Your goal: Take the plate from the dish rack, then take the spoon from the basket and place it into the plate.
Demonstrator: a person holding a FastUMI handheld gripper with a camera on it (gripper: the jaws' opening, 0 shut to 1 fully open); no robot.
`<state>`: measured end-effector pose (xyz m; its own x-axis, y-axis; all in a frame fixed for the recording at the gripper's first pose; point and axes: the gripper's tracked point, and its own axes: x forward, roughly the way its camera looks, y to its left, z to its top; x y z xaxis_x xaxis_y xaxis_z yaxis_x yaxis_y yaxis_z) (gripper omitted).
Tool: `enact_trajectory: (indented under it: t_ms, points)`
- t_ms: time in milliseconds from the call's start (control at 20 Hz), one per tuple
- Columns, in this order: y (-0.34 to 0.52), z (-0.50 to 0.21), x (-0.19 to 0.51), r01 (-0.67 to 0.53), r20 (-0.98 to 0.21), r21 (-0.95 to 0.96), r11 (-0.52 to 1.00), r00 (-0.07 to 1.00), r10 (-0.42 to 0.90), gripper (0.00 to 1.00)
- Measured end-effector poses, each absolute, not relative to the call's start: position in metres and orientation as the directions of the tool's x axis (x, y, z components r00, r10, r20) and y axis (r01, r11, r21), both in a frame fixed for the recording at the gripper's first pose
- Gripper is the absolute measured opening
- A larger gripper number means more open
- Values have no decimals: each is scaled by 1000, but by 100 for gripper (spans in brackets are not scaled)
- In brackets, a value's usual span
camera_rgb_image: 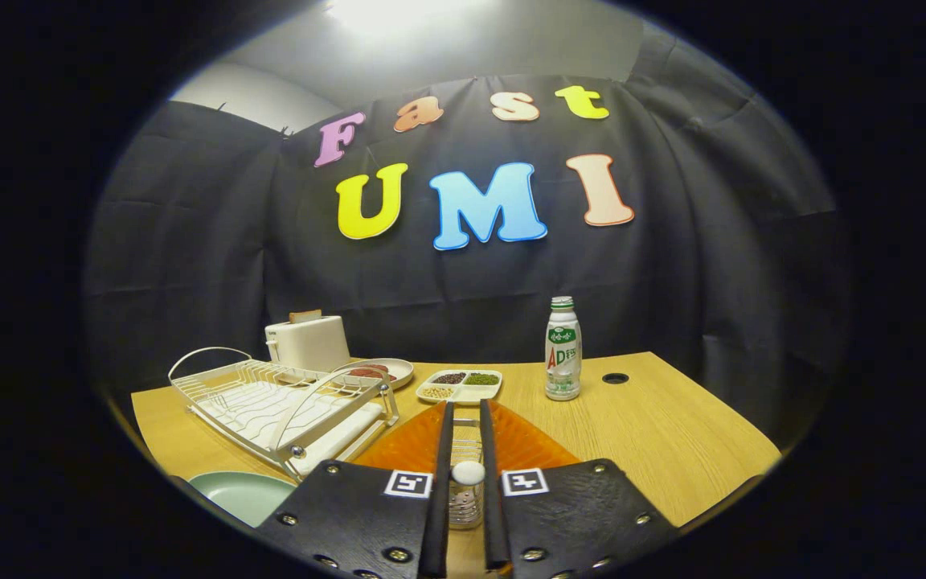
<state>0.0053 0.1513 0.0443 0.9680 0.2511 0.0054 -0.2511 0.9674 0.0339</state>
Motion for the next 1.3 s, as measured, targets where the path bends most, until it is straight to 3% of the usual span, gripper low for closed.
enact_trajectory:
  t_ms: [200,300,450,500,850,1300]
  points:
    - [154,40,5,-251,-7,46,967,968,251,18]
    - [156,41,3,-253,-23,42,966,967,254,11]
    - [151,50,-3,-236,-36,27,971,971,237,11]
    - [153,54,-3,-249,-37,32,968,968,250,5]
    - [146,101,-14,-203,-47,4,979,978,203,5]
    - [160,166,-53,-233,-96,-44,972,969,228,5]
